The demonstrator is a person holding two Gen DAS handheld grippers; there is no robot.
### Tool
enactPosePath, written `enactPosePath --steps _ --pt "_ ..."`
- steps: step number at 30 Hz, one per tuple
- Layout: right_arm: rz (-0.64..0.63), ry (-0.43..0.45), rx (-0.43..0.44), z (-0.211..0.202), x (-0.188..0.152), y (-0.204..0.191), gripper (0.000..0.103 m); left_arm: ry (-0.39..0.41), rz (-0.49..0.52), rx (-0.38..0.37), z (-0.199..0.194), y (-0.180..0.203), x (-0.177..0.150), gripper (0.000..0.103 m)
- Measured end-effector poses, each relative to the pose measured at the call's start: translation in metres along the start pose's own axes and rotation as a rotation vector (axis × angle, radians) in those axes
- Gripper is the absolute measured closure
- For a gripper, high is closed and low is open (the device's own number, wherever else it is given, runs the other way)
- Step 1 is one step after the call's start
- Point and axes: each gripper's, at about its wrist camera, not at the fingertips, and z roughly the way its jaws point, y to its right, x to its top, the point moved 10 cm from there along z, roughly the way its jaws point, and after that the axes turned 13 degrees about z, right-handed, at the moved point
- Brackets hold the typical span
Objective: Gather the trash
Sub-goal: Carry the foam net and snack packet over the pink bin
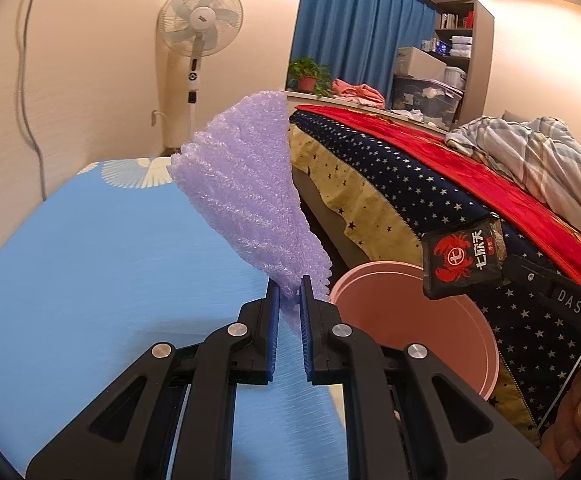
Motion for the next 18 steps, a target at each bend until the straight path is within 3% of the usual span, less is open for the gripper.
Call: enactPosePath --steps 18 --pt "0.029 -0.019 -0.091 0.025 0.001 0.027 0.103 -0.023 0.058 -0.098 0.034 0.049 -0.002 0.093"
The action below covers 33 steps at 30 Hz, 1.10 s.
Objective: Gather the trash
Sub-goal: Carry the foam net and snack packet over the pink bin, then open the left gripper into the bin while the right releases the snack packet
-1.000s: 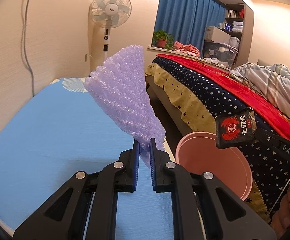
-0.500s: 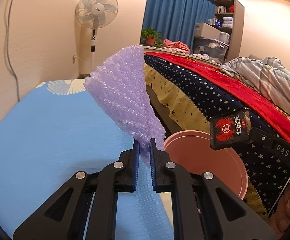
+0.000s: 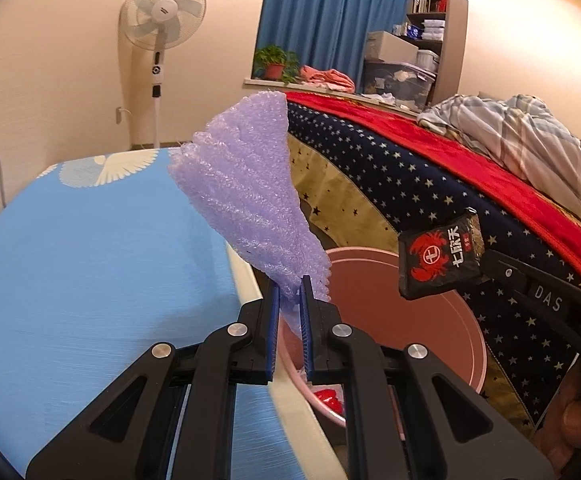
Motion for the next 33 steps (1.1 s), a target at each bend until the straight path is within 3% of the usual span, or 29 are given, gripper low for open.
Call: enactPosePath --steps 9,13,15,16,17,19,23,29,31,33 --pt "0.014 -0.003 -0.047 0.008 0.000 0.014 0.103 -0.046 0.004 -0.060 0.022 0.019 -0.007 0.093" --pt "0.024 0.000 -0.078 0.008 0.001 0.021 0.100 -0.089 0.011 -0.127 0.034 0.034 -0.015 0.091" --pt "0.036 0.004 -0.101 0.008 0.002 0.026 0.098 -0.125 0.028 -0.153 0.041 0.041 -0.022 0.069" --pt "0.047 0.000 -0.116 0.009 0.002 0.031 0.095 -0.138 0.032 -0.155 0.042 0.042 -0.025 0.063" --pt "0.055 -0.001 -0.121 0.009 0.001 0.033 0.092 -0.141 0.030 -0.156 0.043 0.041 -0.026 0.058" --pt "0.058 0.010 -0.137 0.006 0.002 0.035 0.069 -0.148 0.024 -0.150 0.042 0.036 -0.028 0.058" --pt "0.051 0.030 -0.132 -0.002 0.005 0.031 0.057 -0.140 0.000 -0.115 0.033 0.015 -0.025 0.056" --pt "0.021 0.037 -0.094 -0.018 0.002 0.014 0.028 -0.072 -0.021 -0.036 -0.003 -0.018 -0.012 0.028" --pt "-0.010 0.038 -0.083 -0.024 -0.003 0.005 0.014 -0.035 -0.033 0.002 -0.021 -0.031 -0.006 0.023" --pt "-0.017 0.029 -0.067 -0.028 -0.006 -0.002 0.010 -0.016 -0.039 0.025 -0.032 -0.039 -0.001 0.018"
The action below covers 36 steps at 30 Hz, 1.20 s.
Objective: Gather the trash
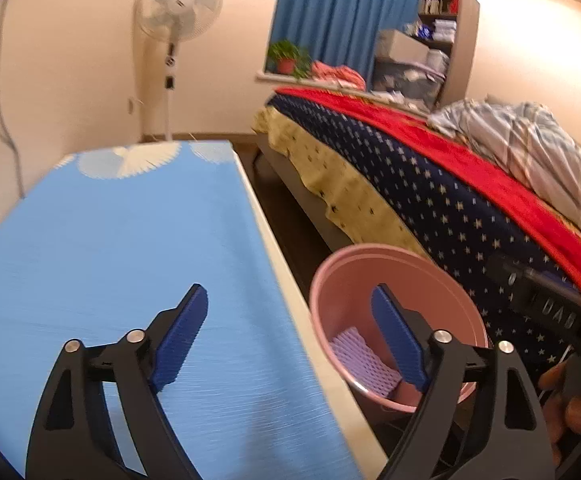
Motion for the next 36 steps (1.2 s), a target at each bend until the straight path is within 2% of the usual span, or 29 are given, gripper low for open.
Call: enactPosePath --steps 4,7,11,17,25,30,36 --pt "-0.029 -0.015 0.046 -0.015 -0.008 -0.013 0.005 0.043 -0.040 0.037 -0.029 -0.021 0.007 0.008" --pt "-0.048 -0.006 0.056 -0.026 -0.012 -0.018 0.005 0.076 -0.038 0.069 -0.052 -0.032 0.005 0.008" --pt "-0.064 -0.005 0.067 -0.041 -0.020 -0.020 0.005 0.080 -0.062 0.092 -0.072 -0.045 -0.002 0.008" --pt "-0.108 -0.030 0.134 -0.060 -0.042 -0.031 0.005 0.043 -0.072 0.093 -0.095 -0.048 -0.024 0.008" --pt "-0.177 -0.005 0.150 -0.081 -0.062 -0.043 0.005 0.010 -0.057 0.150 -0.124 -0.058 -0.049 0.008" --pt "-0.194 -0.004 0.171 -0.080 -0.072 -0.053 0.005 -0.009 -0.073 0.173 -0.120 -0.067 -0.060 0.008" --pt "-0.228 -0.033 0.192 -0.072 -0.086 -0.068 0.005 -0.048 -0.072 0.244 -0.116 -0.082 -0.077 0.008"
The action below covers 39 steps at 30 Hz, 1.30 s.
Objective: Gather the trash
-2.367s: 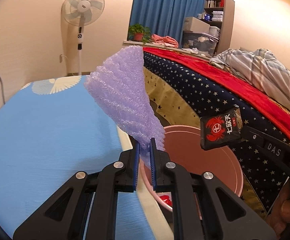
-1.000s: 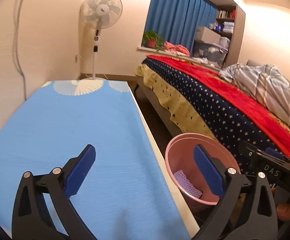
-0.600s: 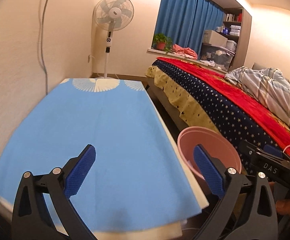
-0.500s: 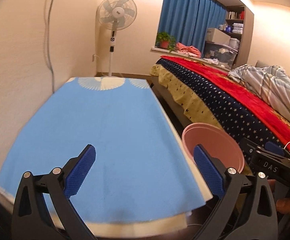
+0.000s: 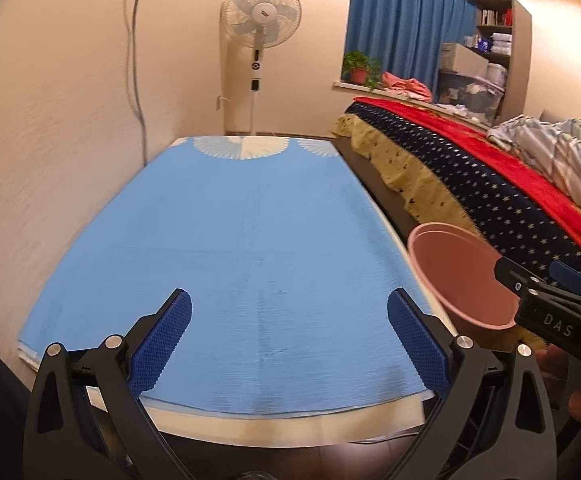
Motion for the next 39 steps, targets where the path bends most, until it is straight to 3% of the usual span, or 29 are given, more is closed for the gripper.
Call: enactPosePath --steps 7,39 --pt "-0.017 -0.006 0.009 0.004 -0.007 -0.011 0.005 -0.035 -0.029 0.038 0.006 -0.011 -0.007 0.008" --pt "-0.024 0.010 0.007 0.003 -0.007 -0.015 0.005 -0.024 -0.009 0.015 0.007 0.002 -0.009 0.008"
